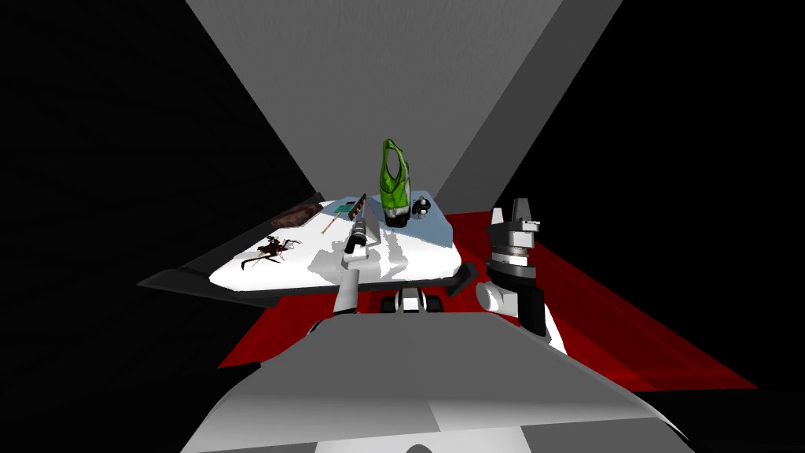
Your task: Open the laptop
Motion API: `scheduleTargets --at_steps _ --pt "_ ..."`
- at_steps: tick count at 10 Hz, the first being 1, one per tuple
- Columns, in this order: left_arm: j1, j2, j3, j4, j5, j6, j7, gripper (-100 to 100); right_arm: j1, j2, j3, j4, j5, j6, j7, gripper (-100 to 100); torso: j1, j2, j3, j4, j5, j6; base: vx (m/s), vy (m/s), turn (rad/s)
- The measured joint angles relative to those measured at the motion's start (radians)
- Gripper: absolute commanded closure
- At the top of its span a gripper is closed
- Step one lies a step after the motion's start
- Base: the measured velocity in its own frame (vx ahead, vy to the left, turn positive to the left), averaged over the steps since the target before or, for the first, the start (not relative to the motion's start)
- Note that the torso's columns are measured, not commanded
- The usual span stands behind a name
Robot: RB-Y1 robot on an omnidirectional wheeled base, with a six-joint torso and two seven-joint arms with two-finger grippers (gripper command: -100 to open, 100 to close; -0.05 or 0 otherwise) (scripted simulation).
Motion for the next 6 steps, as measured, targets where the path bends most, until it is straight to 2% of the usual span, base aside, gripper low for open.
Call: scheduleTargets --at_steps 2,3,6 --pt "-0.013 -0.009 0.009 0.015 0.032 0.005 0.034 100 0.000 0.000 0.000 0.000 0.000 0.000 0.000 0 -0.002 -0.001 -0.001 0.000 -0.001 0.003 -0.003 0.074 0.027" --pt "-0.013 -0.008 0.011 0.016 0.034 0.005 0.038 100 0.000 0.000 0.000 0.000 0.000 0.000 0.000 0 -0.007 -0.002 -0.001 0.000 -0.002 0.004 -0.008 0.070 0.018" --pt "-0.004 -0.008 0.015 0.057 0.103 -0.028 0.104 100 0.000 0.000 0.000 0.000 0.000 0.000 0.000 0 -0.003 -0.003 -0.002 0.001 -0.001 0.004 0.002 0.094 -0.014"
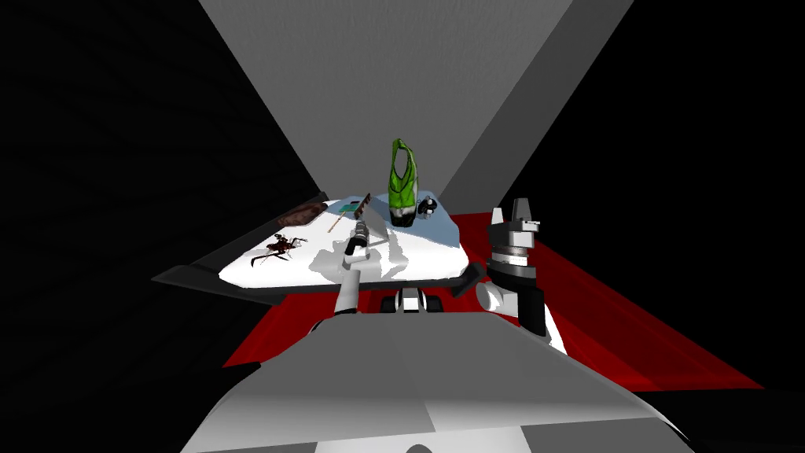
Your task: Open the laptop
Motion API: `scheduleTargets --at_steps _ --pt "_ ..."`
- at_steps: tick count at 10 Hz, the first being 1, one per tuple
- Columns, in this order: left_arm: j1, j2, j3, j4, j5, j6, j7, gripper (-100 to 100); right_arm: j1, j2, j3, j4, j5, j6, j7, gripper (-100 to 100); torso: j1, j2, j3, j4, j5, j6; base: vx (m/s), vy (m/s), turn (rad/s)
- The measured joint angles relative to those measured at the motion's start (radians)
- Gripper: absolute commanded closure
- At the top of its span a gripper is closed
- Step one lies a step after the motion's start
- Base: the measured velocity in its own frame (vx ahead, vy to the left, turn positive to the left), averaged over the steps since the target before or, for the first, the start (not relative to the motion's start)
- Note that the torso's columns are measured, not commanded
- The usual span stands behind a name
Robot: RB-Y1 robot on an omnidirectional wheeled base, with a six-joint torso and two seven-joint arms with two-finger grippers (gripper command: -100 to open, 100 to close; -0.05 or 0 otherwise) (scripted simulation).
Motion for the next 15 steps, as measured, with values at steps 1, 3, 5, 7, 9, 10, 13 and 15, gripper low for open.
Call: scheduleTargets --at_steps 1,3,5,7,9,10,13,15 --pt "0.002 -0.004 0.002 0.011 0.019 -0.007 0.021 100 0.000 0.000 0.000 0.000 0.000 0.000 0.000 0 -0.001 0.001 0.001 0.001 0.000 -0.001 0.023 0.097 -0.004" --pt "0.002 -0.005 0.005 0.043 0.059 -0.030 0.061 100 0.000 0.000 0.000 0.000 0.000 0.000 0.000 0 -0.001 0.003 0.002 0.001 -0.001 -0.001 0.011 0.092 -0.010" --pt "0.011 -0.007 0.005 0.067 0.101 -0.051 0.103 100 0.000 0.000 0.000 0.000 0.000 0.000 0.000 0 0.000 0.005 0.003 0.002 -0.001 -0.002 -0.007 0.083 -0.008" --pt "0.011 -0.007 0.008 0.090 0.123 -0.064 0.128 100 0.000 0.000 0.000 0.000 0.000 0.000 0.000 0 -0.005 0.006 0.004 0.003 -0.002 -0.002 0.004 0.053 -0.047" --pt "0.036 -0.013 0.001 0.119 0.173 -0.111 0.168 100 0.000 0.000 0.000 0.000 0.000 0.000 0.000 0 0.001 0.006 0.004 0.002 0.000 -0.001 0.012 0.128 -0.124" --pt "0.049 -0.015 -0.005 0.132 0.198 -0.136 0.191 -100 0.000 0.000 0.000 0.000 0.000 0.000 0.000 0 0.001 0.005 0.003 0.002 0.000 -0.003 -0.006 0.037 0.032" --pt "0.030 -0.013 0.007 0.084 0.196 -0.068 0.189 -100 0.000 0.000 0.000 0.000 0.000 0.000 0.000 0 -0.006 0.006 0.004 0.003 -0.003 -0.001 -0.021 -0.041 0.039" --pt "0.010 -0.007 0.015 0.071 0.197 -0.031 0.189 -100 0.000 0.000 0.000 0.000 0.000 0.000 0.000 0 -0.002 0.007 0.004 0.004 -0.002 -0.002 -0.009 -0.030 0.027"
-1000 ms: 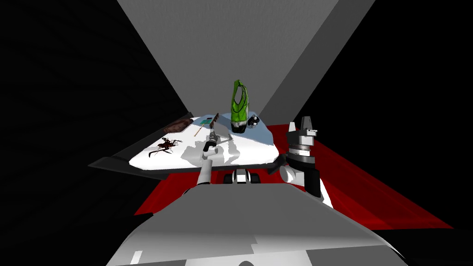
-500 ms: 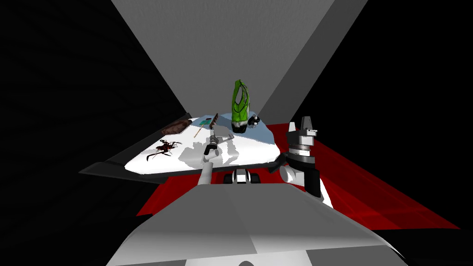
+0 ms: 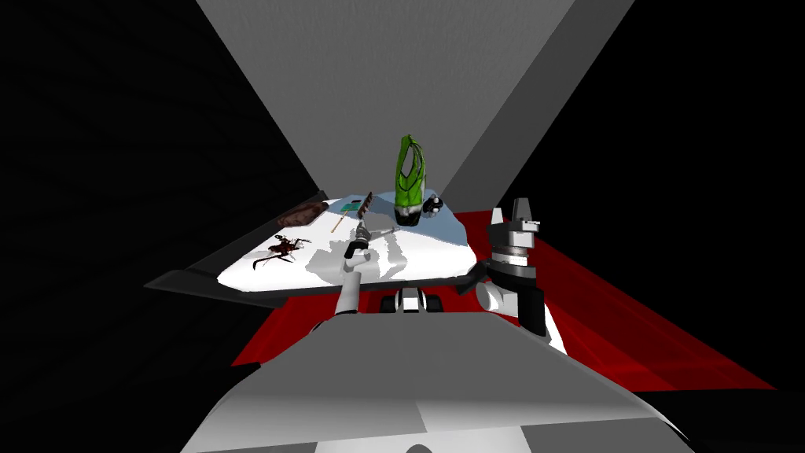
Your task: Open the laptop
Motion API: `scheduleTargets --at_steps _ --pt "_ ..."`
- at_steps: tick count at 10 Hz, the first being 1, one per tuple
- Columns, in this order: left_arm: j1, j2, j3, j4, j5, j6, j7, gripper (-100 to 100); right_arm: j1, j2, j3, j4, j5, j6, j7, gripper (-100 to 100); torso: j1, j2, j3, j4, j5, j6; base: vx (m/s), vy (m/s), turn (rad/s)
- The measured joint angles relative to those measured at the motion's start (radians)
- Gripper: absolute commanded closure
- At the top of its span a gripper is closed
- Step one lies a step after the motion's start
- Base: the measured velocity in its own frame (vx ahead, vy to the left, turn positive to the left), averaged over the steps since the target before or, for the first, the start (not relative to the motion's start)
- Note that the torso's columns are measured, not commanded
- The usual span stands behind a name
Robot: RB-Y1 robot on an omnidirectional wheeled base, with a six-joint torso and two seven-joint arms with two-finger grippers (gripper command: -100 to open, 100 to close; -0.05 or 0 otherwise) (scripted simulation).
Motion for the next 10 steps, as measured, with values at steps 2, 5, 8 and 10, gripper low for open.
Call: scheduleTargets --at_steps 2,5,8,10 --pt "-0.022 0.004 0.009 -0.017 -0.001 0.039 -0.001 -100 0.000 0.000 0.000 0.000 0.000 0.000 0.000 0 0.001 0.000 0.000 0.000 0.001 0.000 -0.012 -0.021 0.028" --pt "-0.035 0.006 0.016 -0.041 -0.002 0.079 -0.002 0 0.000 0.000 0.000 0.000 0.000 0.000 0.000 0 0.000 0.000 0.000 -0.001 0.000 0.000 -0.009 -0.007 0.012" --pt "-0.034 0.005 0.015 -0.040 -0.002 0.080 -0.003 0 0.000 0.000 0.000 0.000 0.000 0.000 0.000 0 0.001 -0.002 -0.001 -0.003 0.001 -0.001 0.000 0.000 0.000" --pt "-0.035 0.005 0.015 -0.040 -0.002 0.080 -0.003 0 0.000 0.000 0.000 0.000 0.000 0.000 0.000 0 0.001 -0.002 -0.001 -0.003 0.001 0.000 0.000 0.000 0.000"
